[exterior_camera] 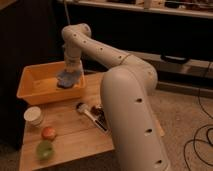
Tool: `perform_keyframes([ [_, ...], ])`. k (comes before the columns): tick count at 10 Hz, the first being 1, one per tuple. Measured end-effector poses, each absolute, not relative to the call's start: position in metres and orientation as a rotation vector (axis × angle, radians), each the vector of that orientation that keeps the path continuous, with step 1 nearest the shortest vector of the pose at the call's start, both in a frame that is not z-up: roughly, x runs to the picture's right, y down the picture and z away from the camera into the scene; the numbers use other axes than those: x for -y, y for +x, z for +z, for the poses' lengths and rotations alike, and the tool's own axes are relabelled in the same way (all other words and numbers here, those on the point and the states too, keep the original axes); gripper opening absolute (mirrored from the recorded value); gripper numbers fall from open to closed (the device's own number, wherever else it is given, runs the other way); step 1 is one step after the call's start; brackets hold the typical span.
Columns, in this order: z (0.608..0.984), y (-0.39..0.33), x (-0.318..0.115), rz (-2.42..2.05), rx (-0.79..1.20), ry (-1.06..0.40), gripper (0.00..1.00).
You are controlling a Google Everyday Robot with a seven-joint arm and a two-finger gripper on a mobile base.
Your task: Wipe tray with towel
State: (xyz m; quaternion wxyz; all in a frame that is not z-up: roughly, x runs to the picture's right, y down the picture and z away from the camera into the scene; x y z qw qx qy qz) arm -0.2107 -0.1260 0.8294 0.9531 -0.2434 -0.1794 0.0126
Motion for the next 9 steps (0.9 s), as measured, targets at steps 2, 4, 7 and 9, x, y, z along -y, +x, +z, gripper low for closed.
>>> perform_keyframes([
  [2, 0.844, -0.233, 0.138, 0.019, 0.361, -0.493, 0.0],
  [4, 0.85, -0.256, 0.141, -0.005, 0.383, -0.501, 0.0],
  [7, 0.846, -0.298, 0.126, -0.073, 0.442, -0.526, 0.0],
  [9, 0.834, -0.316, 0.114, -0.111, 0.494, -0.546, 0.0],
])
